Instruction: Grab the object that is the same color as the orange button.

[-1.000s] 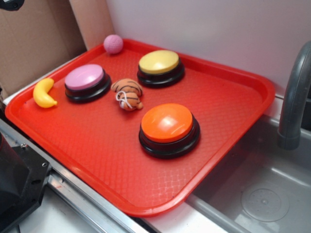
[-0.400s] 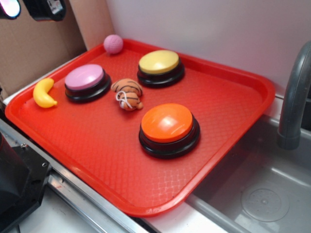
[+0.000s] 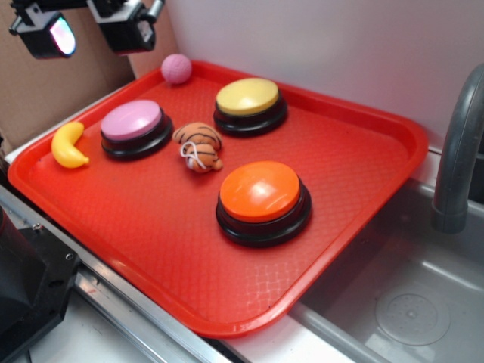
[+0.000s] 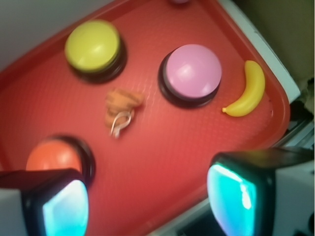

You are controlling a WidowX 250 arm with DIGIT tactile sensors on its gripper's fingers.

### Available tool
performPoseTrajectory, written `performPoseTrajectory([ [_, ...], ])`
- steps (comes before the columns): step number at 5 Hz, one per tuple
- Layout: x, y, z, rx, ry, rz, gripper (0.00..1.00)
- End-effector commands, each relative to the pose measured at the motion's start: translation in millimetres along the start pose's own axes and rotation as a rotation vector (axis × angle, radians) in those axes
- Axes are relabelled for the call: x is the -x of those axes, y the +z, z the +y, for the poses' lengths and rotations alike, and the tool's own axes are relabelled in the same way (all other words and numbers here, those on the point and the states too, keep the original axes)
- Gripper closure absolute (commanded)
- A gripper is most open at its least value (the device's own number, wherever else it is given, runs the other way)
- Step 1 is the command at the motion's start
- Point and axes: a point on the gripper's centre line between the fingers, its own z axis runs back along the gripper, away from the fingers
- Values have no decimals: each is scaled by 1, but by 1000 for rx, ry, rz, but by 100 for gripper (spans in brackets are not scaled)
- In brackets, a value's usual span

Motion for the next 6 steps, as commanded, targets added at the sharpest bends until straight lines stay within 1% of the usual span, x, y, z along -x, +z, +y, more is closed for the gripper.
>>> performPoseTrajectory([
  [1, -24, -47, -15, -18, 164, -73, 0],
  [3, -33, -99, -29, -18, 194, -59, 0],
  [4, -34, -116, -31, -51, 200, -58, 0],
  [5, -36, -132, -33, -58, 191, -46, 0],
  [6, -35, -144, -34, -81, 187, -31, 0],
])
